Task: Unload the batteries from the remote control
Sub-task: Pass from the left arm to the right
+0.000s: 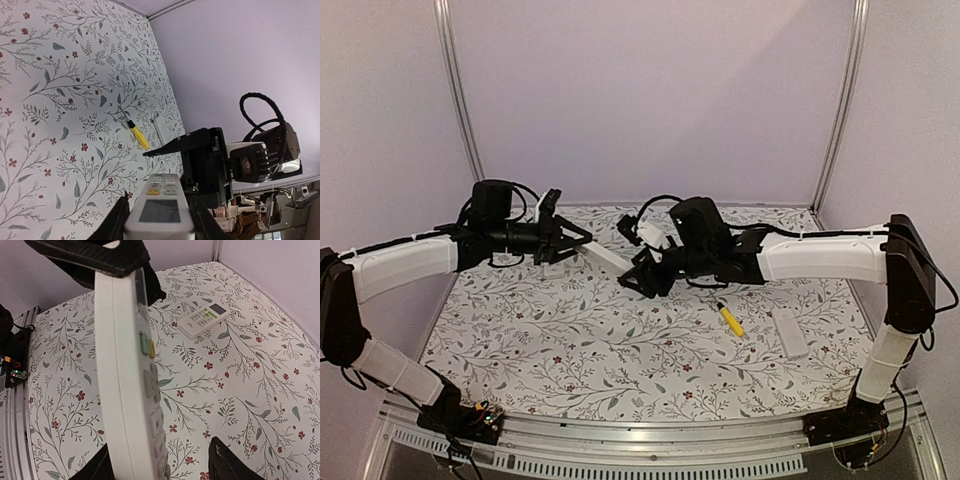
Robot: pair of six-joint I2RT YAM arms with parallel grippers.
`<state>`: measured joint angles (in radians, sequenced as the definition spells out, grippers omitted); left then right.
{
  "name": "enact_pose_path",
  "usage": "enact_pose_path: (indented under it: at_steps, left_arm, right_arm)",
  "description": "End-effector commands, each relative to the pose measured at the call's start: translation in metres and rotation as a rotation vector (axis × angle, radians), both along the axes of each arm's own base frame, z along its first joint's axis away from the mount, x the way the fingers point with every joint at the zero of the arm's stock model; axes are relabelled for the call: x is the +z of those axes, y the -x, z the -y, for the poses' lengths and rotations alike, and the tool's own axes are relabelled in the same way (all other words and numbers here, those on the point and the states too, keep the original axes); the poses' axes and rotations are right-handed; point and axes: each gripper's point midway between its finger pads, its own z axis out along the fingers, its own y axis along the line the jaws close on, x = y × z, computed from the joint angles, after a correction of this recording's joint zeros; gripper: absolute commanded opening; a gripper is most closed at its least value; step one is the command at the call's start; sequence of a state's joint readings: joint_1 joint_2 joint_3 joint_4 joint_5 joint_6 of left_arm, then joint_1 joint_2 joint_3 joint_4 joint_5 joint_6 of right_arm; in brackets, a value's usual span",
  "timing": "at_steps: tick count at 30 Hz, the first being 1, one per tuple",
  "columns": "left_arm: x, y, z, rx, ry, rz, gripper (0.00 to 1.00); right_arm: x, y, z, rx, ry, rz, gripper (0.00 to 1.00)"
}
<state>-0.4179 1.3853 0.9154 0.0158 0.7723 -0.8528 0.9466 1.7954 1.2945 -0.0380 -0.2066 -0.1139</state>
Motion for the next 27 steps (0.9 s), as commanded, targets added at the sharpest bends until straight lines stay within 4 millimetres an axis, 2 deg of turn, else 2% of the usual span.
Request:
enact_pose_path:
  at_steps: [1,9,13,17,18,20,24,27]
  left_arm:
    - [0.024,0.002,-0.001,-0.022,0.019,0.069,0.12]
    - [0.020,0.005,-0.001,-0.028,0.011,0.040,0.11]
    - [0.019,0.005,-0.001,-0.030,0.011,0.033,0.12]
    - [0.016,0.005,-0.002,-0.027,0.002,0.030,0.20]
    - [0.015,0.004,-0.002,-0.025,0.000,0.032,0.25]
    - [0.016,0.003,-0.002,-0.021,-0.005,0.045,0.45]
    - [0.024,0.000,-0.005,-0.017,-0.018,0.110,0.82]
    - [0.031,-0.005,-0.014,-0.001,-0.081,0.213,0.93]
  right_arm:
    - [0.010,-0.004,-0.008,0.017,-0.029,0.006,0.56]
    - [0.011,0.001,-0.011,0.047,-0.041,-0.001,0.37]
    - [0.013,0.004,-0.012,0.065,-0.053,-0.002,0.23]
    - [0.020,0.008,-0.012,0.079,-0.073,-0.007,0.08]
    - [0.022,0.008,-0.011,0.083,-0.079,-0.009,0.05]
    - [0.029,0.007,-0.009,0.085,-0.108,-0.017,0.00]
    - [0.042,0.005,0.002,0.095,-0.177,-0.053,0.00]
    - [0.044,0.004,0.013,0.102,-0.211,-0.097,0.00]
